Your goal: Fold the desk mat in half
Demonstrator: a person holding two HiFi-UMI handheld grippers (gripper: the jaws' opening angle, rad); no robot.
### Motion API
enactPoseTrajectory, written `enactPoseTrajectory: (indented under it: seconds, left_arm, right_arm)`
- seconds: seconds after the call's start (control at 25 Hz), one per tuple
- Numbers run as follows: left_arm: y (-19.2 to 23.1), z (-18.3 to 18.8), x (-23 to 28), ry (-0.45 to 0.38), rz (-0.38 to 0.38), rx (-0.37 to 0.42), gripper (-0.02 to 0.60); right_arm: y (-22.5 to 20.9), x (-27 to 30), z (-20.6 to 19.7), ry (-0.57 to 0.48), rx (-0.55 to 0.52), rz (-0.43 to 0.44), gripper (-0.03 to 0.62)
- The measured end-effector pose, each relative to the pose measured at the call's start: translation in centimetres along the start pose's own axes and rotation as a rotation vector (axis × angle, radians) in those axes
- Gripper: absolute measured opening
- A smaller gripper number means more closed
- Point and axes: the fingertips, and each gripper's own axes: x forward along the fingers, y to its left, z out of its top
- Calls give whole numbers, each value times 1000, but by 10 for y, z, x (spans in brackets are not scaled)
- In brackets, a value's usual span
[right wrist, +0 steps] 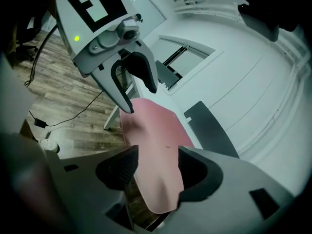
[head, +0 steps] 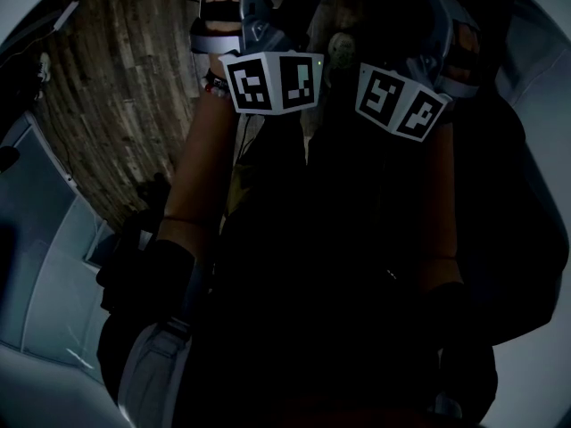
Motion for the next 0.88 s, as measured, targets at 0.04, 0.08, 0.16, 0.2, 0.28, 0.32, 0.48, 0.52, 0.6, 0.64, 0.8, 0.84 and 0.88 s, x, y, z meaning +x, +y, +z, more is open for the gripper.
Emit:
enactPoseTrajectory:
  seconds: [0.04,0.08,0.16,0.2,0.28,0.32,0.48,0.52,0.6,0.64,0.8,0.84,0.88]
  left_arm:
    - [-2,-5,2,6,10,-2,276]
    - [-4,-10,5,12,18,-4,276]
    - [-8,-19,11,27,24,-5,276]
    - [-10,-23,14,35,26,-5,277]
    - [-16,-31,19,49,30,-3,277]
    - [-19,-35,21,56,30,0,278]
    - [-33,-53,26,94,32,36,278]
    - [-34,-56,28,102,38,45,278]
    - [-34,-58,31,111,56,50,276]
    - [-34,-58,33,113,62,46,278]
    - [-39,-63,42,116,75,31,278]
    - [-40,-64,44,119,83,32,278]
    - [-40,-65,46,124,95,35,279]
  right_arm:
    - [5,4,-1,-1,-4,4,249]
    - [11,8,-3,-1,-6,10,249]
    - [19,15,-7,-3,-4,20,249]
    - [23,18,-10,-2,-4,23,250]
    - [29,22,-17,6,-5,20,252]
    - [32,23,-21,12,-5,15,252]
    - [43,27,-30,15,-20,-21,256]
    - [45,28,-31,17,-29,-33,258]
    - [44,30,-35,20,-45,-51,262]
    - [44,31,-37,21,-50,-54,264]
    - [51,40,-46,23,-65,-56,264]
    - [51,42,-48,22,-67,-64,264]
    - [50,43,-50,22,-70,-72,264]
